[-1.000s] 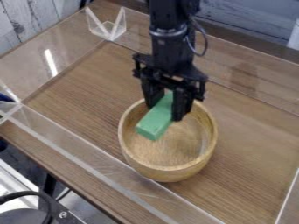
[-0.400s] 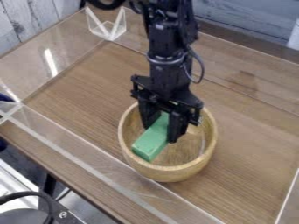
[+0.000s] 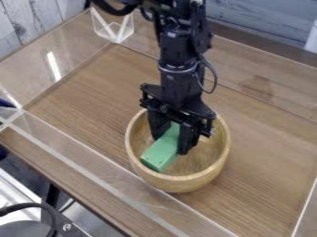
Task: Put the green block in the brown bowl
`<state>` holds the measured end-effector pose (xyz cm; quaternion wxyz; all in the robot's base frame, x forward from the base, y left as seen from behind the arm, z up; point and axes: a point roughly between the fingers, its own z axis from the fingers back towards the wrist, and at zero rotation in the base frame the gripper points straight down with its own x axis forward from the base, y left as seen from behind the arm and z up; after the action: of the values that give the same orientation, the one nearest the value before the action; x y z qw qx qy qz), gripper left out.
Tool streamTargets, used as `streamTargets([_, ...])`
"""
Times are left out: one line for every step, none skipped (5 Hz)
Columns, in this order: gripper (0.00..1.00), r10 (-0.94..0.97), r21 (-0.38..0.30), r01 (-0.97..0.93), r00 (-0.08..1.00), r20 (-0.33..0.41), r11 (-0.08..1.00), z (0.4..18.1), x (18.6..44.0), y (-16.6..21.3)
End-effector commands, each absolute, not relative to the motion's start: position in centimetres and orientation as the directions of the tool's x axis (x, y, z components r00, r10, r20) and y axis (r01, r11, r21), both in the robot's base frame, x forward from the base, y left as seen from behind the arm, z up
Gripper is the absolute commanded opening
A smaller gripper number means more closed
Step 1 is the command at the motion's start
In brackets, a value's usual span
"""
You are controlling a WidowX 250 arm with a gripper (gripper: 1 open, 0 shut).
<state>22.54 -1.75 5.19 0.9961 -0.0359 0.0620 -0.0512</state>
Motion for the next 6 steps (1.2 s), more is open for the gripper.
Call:
streamTargets([0.0,-0.116,-0.074,0.109,0.989,-0.092,0.991,5.67,23.1,-1.85])
streamTargets([0.0,-0.118,-0.075,0.111,0.988,-0.095,0.991,5.55,23.26,-2.03])
streamTargets([0.0,-0.121,-0.077,0.114,0.988,-0.098,0.991,5.37,23.46,-2.22])
streamTargets([0.0,-0.121,-0.079,0.114,0.988,-0.099,0.99,5.27,23.62,-2.3])
streamTargets([0.0,-0.121,-0.082,0.113,0.987,-0.101,0.99,5.21,23.75,-2.35])
streamTargets([1.0,-0.12,-0.084,0.112,0.987,-0.102,0.99,5.55,23.83,-2.42])
